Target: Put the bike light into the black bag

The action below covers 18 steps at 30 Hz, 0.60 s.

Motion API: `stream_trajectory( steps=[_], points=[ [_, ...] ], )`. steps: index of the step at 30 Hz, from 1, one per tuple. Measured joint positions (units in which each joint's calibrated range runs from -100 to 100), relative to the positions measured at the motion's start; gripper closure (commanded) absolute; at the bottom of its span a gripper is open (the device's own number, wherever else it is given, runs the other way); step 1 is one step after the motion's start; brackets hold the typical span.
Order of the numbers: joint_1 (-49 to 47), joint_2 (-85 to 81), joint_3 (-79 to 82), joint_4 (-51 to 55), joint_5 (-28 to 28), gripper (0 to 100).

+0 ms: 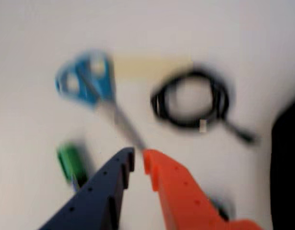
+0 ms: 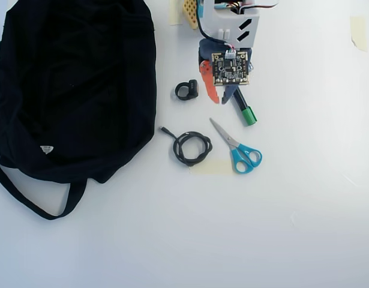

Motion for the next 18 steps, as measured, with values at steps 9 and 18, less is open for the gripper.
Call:
stream_trajectory(
  steps=[9, 18],
  points=[
    [0.00, 0.00, -0.08, 13.48, 5.81, 98],
    [0.00, 0.00, -0.08, 20.09, 10.31, 98]
  ],
)
